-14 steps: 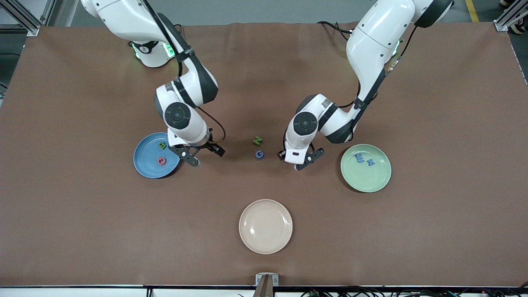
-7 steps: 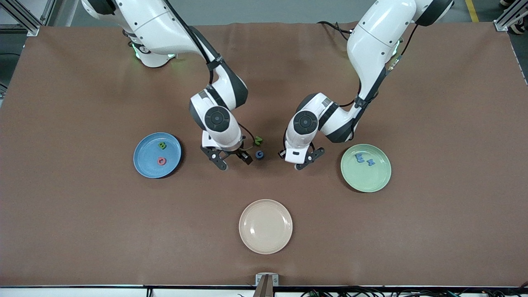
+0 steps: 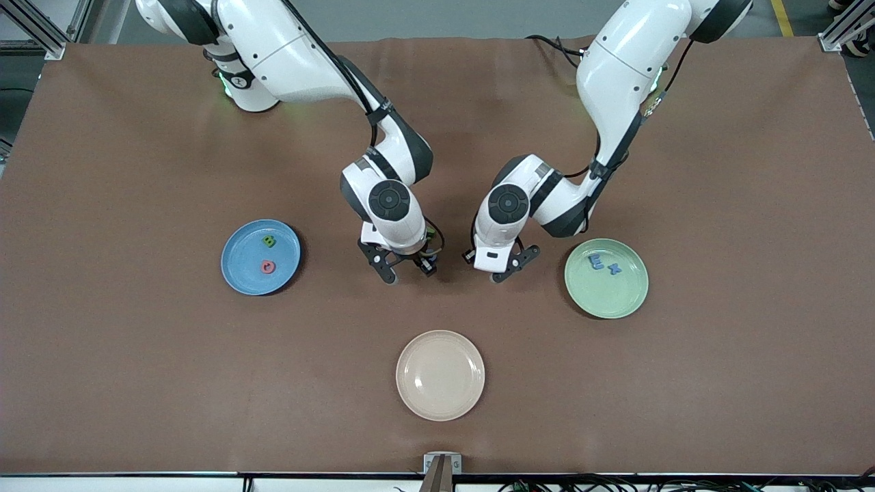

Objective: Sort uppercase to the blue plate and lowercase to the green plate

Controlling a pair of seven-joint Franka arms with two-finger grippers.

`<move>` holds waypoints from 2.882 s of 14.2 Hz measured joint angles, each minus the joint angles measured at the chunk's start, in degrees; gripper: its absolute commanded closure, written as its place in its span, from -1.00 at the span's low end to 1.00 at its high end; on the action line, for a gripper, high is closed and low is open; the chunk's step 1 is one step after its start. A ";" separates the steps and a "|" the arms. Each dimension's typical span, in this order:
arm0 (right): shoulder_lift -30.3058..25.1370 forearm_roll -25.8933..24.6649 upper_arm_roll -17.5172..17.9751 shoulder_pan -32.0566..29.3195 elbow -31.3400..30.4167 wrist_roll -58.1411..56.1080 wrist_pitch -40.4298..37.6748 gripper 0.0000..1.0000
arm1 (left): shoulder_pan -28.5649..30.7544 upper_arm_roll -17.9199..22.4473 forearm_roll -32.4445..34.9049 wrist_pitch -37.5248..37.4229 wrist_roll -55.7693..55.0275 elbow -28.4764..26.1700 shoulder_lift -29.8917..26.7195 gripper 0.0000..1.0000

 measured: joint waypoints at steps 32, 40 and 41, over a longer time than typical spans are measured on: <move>2.42 -3.89 -1.19 3.02 2.40 1.06 -4.16 0.99 | 24.62 -4.12 12.27 -1.69 50.07 -8.33 -7.28 -1.00; -8.06 -11.62 -2.71 -7.84 -2.97 -27.80 -28.09 0.99 | 23.23 -15.84 12.26 -10.73 18.46 -8.10 -10.54 -1.00; -10.64 -11.77 -2.82 -9.63 -6.16 -31.76 -27.89 0.99 | 22.74 -17.10 12.26 -10.73 15.63 -8.09 -10.27 -1.00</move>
